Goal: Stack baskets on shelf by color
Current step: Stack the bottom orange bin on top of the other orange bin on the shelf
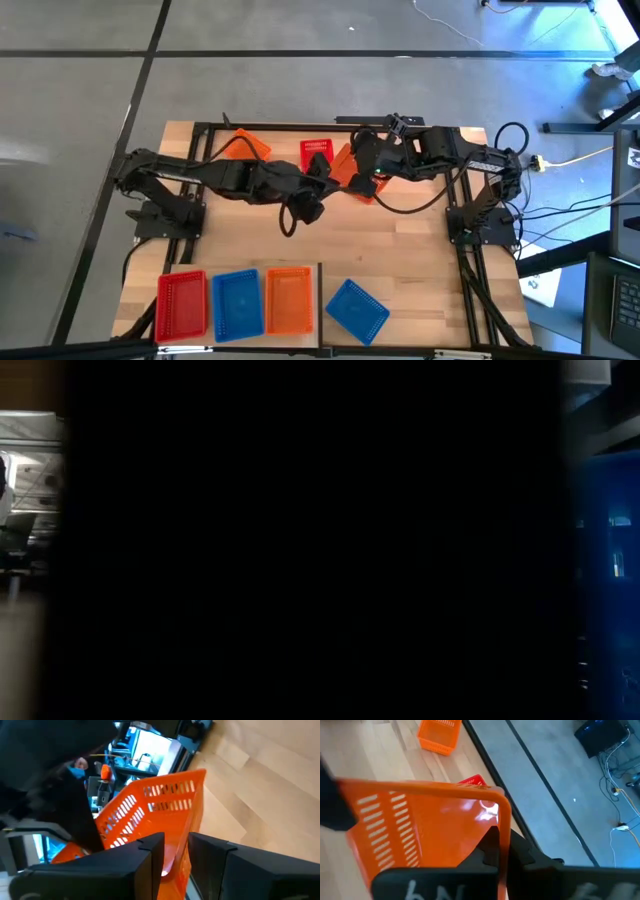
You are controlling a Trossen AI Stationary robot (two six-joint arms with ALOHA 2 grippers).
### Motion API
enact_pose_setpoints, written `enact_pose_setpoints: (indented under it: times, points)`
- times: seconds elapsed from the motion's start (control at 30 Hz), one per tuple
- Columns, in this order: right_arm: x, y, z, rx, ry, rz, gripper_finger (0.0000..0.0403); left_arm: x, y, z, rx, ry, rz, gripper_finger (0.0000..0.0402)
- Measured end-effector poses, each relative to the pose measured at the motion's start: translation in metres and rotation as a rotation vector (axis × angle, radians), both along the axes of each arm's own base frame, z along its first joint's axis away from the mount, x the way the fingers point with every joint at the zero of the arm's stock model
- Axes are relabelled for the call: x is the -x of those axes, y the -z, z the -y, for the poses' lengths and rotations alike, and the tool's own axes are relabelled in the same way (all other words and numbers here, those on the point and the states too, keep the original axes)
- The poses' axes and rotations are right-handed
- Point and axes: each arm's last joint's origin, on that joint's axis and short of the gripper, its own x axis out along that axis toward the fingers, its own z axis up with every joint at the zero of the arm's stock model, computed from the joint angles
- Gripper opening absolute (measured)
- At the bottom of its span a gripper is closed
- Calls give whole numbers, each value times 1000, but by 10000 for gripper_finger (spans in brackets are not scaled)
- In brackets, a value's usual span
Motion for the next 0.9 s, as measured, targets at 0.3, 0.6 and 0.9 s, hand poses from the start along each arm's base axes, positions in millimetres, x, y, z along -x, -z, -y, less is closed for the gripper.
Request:
enact_pose_setpoints:
  times: [0.3,0.6,0.9]
  points:
    - [0,1,7,-10,18,-5,0,-10,13,-1,-41,-66,-48,82]
    - [-1,1,7,-16,17,1,0,-11,15,-3,-91,-174,-51,81]
    - [-1,1,7,-18,8,-4,0,-11,16,-6,-96,-172,-65,8]
